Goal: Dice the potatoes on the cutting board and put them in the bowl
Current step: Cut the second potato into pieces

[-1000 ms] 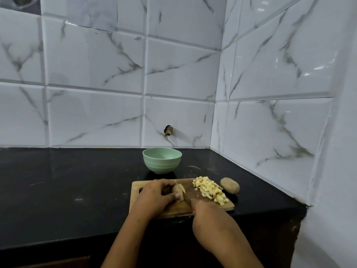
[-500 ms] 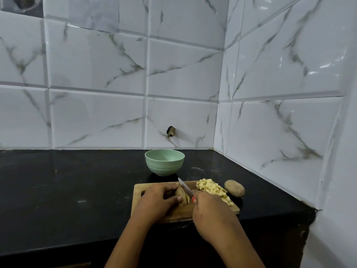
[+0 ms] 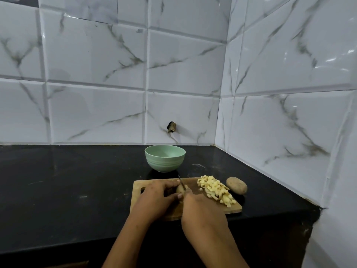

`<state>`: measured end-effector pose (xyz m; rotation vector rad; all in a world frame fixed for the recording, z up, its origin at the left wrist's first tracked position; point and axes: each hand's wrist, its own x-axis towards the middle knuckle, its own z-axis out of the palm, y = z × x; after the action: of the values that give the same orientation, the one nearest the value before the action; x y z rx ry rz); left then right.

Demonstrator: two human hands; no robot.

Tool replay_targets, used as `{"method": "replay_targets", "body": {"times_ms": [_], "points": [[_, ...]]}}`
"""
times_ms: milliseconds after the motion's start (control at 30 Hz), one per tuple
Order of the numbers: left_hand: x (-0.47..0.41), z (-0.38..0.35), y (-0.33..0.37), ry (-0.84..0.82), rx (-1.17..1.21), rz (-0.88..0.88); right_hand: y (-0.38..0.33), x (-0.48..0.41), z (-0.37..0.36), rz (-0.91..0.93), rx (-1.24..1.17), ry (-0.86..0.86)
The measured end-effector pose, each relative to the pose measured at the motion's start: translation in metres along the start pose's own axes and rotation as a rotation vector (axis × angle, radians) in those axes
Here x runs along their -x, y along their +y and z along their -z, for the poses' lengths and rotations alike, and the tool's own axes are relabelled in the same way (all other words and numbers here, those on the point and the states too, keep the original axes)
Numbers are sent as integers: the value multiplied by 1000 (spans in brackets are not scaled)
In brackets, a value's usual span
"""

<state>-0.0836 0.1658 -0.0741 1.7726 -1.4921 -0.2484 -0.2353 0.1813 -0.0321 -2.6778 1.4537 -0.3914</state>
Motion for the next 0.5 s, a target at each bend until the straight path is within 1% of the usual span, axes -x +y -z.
{"method": "replay_targets", "body": {"times_ms": [67, 133, 333, 500], "points": [[1, 1, 2, 3, 3, 11, -2, -5, 2, -25, -7, -55], [1, 1, 3, 7, 4, 19, -4, -7, 5, -34, 8, -70], [4, 2, 6, 18, -12, 29, 2, 14, 9, -1, 19, -128], [6, 4, 8, 8, -8, 35, 8, 24, 10, -31, -62, -130]]}}
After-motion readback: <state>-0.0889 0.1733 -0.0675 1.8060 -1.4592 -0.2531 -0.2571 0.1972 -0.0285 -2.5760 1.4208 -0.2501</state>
